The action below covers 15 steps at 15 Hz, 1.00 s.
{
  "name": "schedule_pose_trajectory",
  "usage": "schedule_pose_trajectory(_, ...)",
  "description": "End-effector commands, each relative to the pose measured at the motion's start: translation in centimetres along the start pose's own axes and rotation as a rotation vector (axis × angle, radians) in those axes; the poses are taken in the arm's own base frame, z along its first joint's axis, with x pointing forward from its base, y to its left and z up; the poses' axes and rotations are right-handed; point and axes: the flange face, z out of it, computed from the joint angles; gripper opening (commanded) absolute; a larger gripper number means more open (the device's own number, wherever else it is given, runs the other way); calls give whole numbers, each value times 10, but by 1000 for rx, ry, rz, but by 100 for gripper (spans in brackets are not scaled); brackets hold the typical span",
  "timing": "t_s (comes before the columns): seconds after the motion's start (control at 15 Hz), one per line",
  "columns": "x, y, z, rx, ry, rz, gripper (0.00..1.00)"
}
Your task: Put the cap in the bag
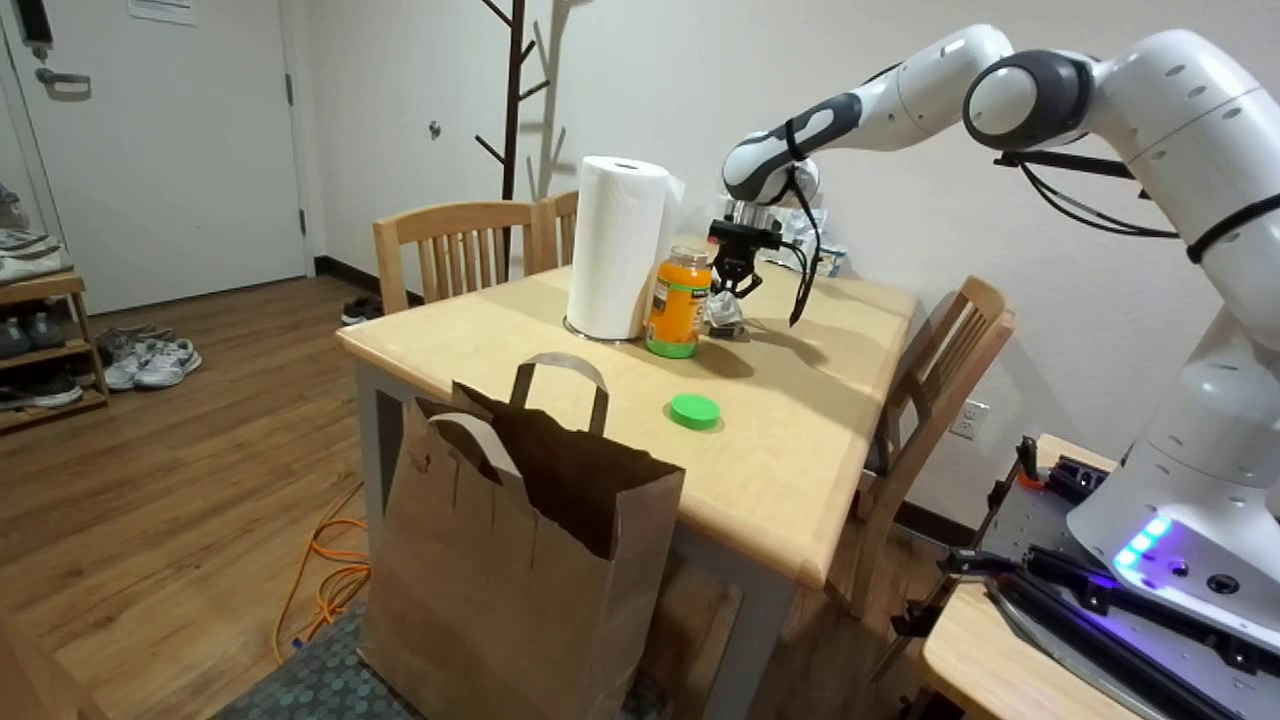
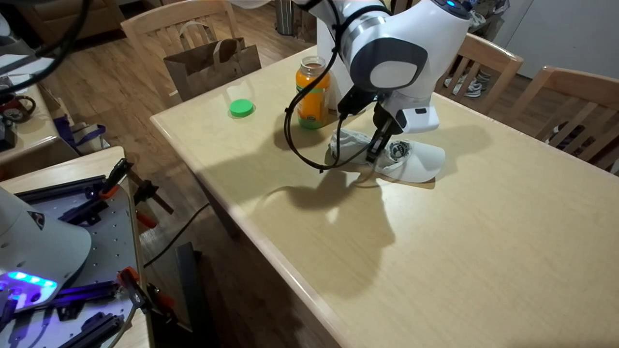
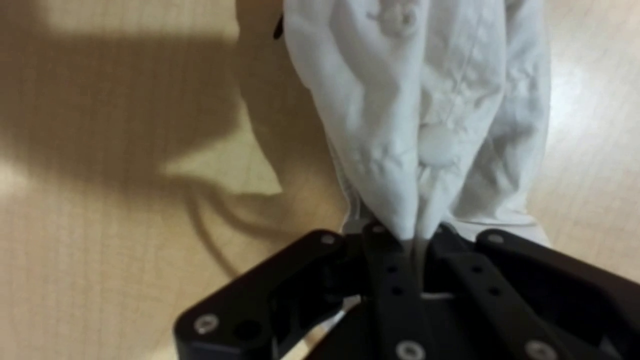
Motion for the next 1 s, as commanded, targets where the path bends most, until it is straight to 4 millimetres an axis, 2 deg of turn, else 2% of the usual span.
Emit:
schedule_pose_trajectory(0.0, 2, 2, -3, 5, -34, 16, 9)
schedule_pose_trajectory(0.33, -18, -1, -38, 39, -3, -21, 8)
schedule_pose_trajectory(0.67, -55, -6, -99, 89, 44, -65, 8)
schedule_pose_trajectory(0.93, -91, -2, -152, 130, 96, -90, 8)
